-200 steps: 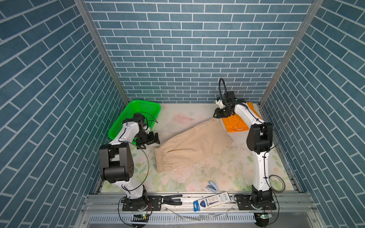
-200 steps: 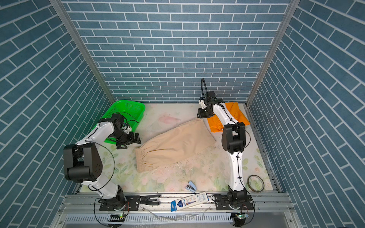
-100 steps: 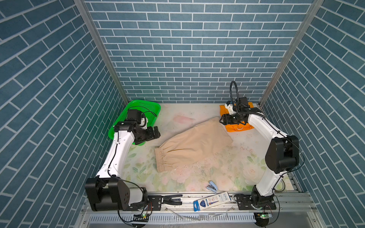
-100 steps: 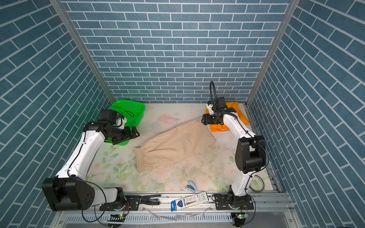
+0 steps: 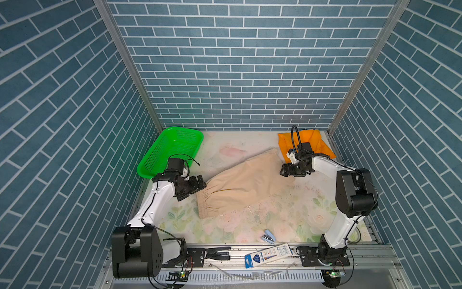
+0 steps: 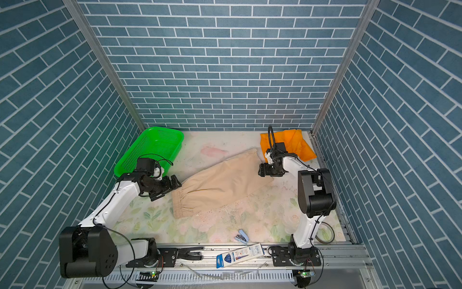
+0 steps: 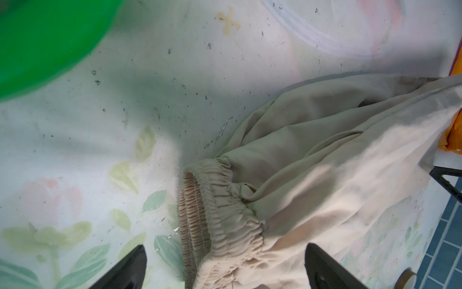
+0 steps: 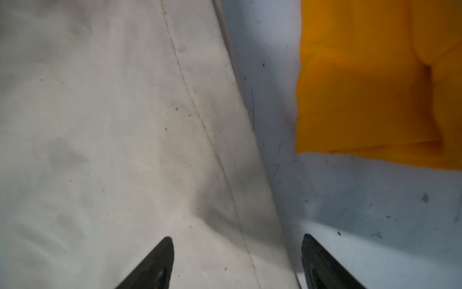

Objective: Fold and stack the shorts

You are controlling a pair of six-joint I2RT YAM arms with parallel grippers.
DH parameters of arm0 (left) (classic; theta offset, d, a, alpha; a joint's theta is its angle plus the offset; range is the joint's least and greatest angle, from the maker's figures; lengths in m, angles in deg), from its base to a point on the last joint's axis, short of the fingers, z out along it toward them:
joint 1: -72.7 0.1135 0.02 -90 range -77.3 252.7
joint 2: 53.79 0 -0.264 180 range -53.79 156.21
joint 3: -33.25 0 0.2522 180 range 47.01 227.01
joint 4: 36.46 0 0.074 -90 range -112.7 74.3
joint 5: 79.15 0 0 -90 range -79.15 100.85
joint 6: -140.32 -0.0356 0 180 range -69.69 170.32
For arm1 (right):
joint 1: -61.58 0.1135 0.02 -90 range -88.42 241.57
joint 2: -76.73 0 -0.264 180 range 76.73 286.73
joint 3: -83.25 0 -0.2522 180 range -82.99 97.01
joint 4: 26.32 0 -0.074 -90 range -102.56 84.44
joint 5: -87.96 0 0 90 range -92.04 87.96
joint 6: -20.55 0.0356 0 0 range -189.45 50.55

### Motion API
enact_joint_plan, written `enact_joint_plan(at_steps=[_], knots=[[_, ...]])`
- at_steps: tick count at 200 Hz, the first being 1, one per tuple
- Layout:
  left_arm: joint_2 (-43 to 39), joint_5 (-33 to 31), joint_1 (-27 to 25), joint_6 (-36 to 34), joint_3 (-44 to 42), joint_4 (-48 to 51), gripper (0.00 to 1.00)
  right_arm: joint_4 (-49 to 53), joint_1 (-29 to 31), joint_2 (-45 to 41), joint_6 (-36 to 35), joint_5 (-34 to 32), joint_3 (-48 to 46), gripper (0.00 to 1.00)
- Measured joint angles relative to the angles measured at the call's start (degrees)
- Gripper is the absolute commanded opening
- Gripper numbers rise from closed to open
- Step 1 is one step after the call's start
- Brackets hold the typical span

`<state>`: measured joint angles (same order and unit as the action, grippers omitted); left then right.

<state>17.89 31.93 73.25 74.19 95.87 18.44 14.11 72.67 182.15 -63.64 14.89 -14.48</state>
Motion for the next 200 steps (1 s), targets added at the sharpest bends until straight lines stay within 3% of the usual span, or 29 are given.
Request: enact_joint_plan(at_steps=[26, 60, 82, 120, 137, 149, 162, 172, 181, 200], knots=[[0.0, 0.5, 0.0, 1.05, -2.05, -3.13, 1.0, -0.55, -0.48, 1.55, 0.63, 0.13, -0.02, 0.7], [0.59, 1.07, 0.0, 1.46, -2.62, -5.51, 0.95, -0.24, -1.97, 1.73, 2.84, 1.25, -0.39, 0.19], [1.73, 1.16, 0.0, 1.92, -2.78, -7.3, 0.81, -0.52, -2.71, 1.01, 4.5, 1.81, -3.74, 0.0], [4.63, 2.01, 0.0, 1.77, -3.3, -9.81, 0.39, 0.39, -3.13, -8.61, 6.88, 1.31, -12.28, 0.0], [5.79, 1.97, 0.0, 2.1, -3.3, -10.56, 0.35, 2.21, -3.13, -14.38, 8.44, 0.7, -15.19, 0.0], [6.36, 1.64, 0.0, 1.79, -3.3, -10.71, 0.35, 3.26, -3.1, -17.73, 9.42, 0.2, -16.52, 0.13], [6.91, 1.11, 0.0, 1.46, -3.23, -10.67, 0.36, 4.74, -3.13, -20.06, 10.08, -0.92, -17.03, 0.34], [7.21, 0.68, 0.0, 1.05, -3.17, -10.6, 0.47, 5.7, -3.26, -21.05, 10.86, -1.95, -16.94, 0.49], [7.3, 0.28, 0.0, 1.01, -3.08, -10.58, 0.63, 6.43, -3.32, -21.46, 10.86, -2.82, -16.61, 0.57], [7.3, -0.9, 0.0, 0.57, -2.69, -10.23, 0.81, 7.39, -3.39, -21.11, 10.12, -3.89, -14.03, 0.66]])
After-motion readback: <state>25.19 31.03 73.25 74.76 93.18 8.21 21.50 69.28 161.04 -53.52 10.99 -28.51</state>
